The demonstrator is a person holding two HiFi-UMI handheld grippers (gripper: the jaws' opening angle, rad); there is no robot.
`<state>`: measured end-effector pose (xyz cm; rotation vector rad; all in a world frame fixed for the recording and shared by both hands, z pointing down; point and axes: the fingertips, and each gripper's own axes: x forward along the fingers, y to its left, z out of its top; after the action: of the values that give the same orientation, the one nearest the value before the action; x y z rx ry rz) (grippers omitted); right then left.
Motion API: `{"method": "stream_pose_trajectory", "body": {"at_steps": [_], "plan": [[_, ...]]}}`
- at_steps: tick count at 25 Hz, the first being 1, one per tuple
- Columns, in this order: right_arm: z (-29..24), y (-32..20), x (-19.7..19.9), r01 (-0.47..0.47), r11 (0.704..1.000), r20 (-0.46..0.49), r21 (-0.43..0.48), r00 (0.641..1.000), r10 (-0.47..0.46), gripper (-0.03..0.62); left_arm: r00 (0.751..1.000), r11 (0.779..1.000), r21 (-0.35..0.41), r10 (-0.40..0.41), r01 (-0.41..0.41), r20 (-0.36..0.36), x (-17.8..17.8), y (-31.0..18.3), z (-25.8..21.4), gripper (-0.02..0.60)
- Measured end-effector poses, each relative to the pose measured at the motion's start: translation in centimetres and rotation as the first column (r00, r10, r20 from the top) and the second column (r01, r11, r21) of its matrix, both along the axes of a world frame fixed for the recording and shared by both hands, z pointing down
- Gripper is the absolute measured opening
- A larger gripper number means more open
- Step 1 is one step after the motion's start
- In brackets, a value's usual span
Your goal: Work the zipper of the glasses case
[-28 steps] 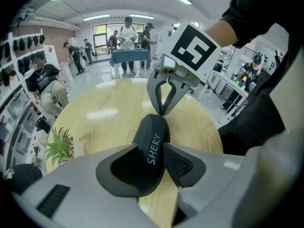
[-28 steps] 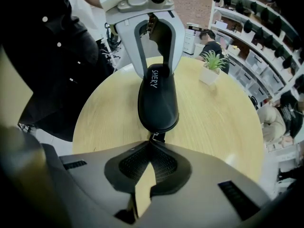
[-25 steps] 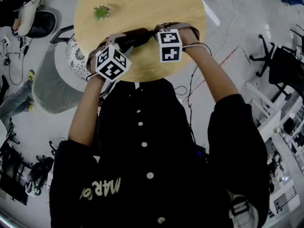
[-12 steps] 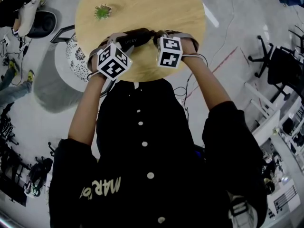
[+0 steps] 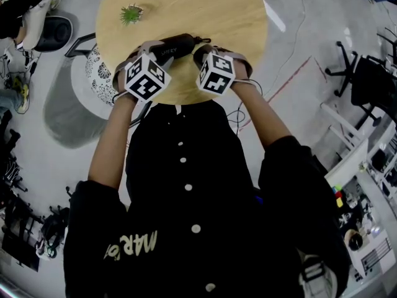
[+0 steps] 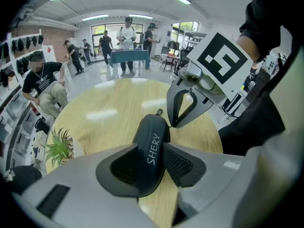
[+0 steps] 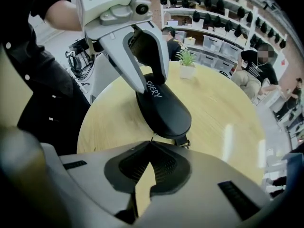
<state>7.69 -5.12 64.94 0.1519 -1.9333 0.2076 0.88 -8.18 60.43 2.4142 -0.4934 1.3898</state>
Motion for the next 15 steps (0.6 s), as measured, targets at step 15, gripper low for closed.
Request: {"method": "stream_pose_trajectory", "body": {"at_steps": [15], "plan": [[-0.3, 1.4, -2.8, -0.184, 0.983, 0.043, 0.026, 0.982, 0.183, 0.006, 1.0, 1.0, -0.018, 0.001, -0.001, 0.007, 0.1, 0.0, -0.2, 0.155]]}}
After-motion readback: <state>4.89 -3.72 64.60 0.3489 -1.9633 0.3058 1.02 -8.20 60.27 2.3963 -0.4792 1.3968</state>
